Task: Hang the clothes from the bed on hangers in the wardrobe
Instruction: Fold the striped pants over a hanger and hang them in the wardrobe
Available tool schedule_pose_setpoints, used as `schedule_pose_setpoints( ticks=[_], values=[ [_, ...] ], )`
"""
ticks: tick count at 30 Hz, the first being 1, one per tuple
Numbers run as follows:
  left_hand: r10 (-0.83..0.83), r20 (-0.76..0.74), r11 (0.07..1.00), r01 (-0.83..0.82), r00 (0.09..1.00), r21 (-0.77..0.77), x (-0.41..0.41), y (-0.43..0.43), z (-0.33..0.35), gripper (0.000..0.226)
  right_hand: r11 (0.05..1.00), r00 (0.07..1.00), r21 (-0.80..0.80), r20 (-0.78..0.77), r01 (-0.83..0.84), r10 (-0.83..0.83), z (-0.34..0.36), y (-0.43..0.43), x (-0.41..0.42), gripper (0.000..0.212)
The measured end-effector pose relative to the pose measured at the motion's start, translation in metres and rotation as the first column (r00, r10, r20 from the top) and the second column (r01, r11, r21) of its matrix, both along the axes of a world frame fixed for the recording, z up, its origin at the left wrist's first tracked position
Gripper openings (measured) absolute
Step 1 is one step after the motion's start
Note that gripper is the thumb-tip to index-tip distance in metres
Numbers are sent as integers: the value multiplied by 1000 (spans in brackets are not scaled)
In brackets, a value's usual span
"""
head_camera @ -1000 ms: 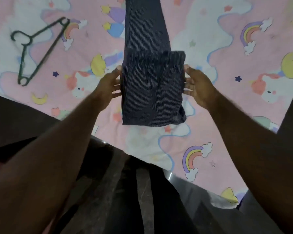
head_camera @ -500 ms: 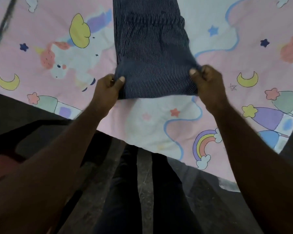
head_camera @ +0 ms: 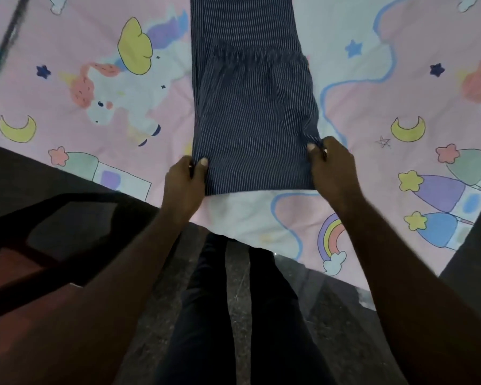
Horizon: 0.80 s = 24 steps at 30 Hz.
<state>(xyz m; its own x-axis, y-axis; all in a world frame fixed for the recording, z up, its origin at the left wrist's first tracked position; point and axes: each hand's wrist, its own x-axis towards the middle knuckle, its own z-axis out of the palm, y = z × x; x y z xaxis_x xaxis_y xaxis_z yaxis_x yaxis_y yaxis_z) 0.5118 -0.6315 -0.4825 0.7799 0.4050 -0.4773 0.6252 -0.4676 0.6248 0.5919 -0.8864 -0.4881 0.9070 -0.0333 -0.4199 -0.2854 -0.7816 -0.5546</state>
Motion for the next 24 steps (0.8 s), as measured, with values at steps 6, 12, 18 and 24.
schedule_pose_setpoints(
  ticks=[6,12,18,24],
  values=[
    [-21,-279,981,-34,960,-192,-61,-29,-15,33,999,984,-39,-181,-1,-6,-20,-27,-62,29],
    [11,-211,979,-53,977,-196,-68,-29,-10,39,998,996,7,-67,58,-58,-6,-32,-69,37],
    [-91,-433,945,-60,897,-322,-74,-28,-16,43,998,955,-22,-288,64,-67,-11,-37,-74,42],
    [5,-356,961,-103,935,-257,-1,-18,-18,64,923,925,184,-243,339,-292,-5,-20,-13,41]
  ],
)
